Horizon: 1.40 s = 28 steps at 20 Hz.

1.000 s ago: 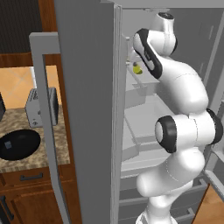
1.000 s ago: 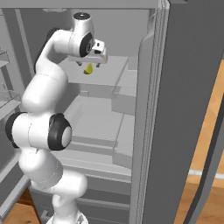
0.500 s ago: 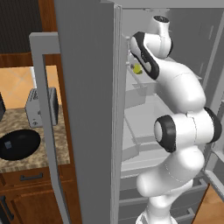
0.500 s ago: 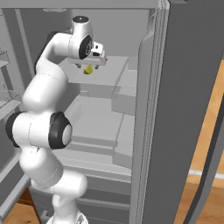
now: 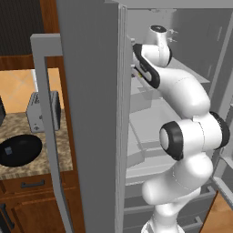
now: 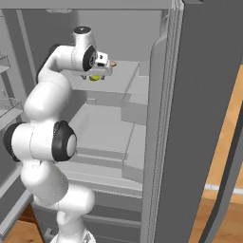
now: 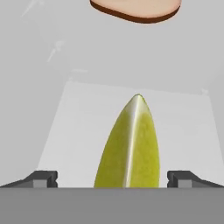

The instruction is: Grab a lemon wedge from the fridge and one ice cube from the ice bowl, and put them in the glass of lemonade.

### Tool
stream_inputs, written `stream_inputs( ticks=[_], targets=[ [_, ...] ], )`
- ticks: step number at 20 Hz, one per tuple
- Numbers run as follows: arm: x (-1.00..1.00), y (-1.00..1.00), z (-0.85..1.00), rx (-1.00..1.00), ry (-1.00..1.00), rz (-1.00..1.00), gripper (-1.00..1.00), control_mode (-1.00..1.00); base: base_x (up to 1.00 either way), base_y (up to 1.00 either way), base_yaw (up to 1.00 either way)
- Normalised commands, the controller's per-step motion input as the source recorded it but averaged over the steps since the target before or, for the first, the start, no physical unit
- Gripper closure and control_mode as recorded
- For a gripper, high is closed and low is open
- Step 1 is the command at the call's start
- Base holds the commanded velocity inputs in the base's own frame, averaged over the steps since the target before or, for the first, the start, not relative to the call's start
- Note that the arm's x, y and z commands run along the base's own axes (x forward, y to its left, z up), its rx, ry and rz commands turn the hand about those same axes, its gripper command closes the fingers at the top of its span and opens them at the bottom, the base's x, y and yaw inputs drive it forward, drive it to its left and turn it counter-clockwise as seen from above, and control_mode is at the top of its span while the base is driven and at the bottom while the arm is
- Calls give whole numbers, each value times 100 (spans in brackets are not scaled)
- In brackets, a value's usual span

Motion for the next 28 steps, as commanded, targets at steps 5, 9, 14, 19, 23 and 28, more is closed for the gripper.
stream_inputs(
  ticks=[5, 9, 14, 19, 23, 28],
  targets=[
    [-2, 0, -20, -1, 0, 0, 100, -100, 0, 0, 0],
    [0, 0, -2, 0, 0, 0, 100, -100, 0, 0, 0],
    [-1, 0, 0, 0, 0, 0, 100, -100, 0, 0, 0],
    [-81, -28, -1, 3, -7, 3, 100, -100, 0, 0, 0],
    [-100, -37, 0, 4, -15, 5, 100, -100, 0, 0, 0],
    [-100, -19, -1, 0, -2, 8, 100, -100, 0, 0, 0]
  ],
)
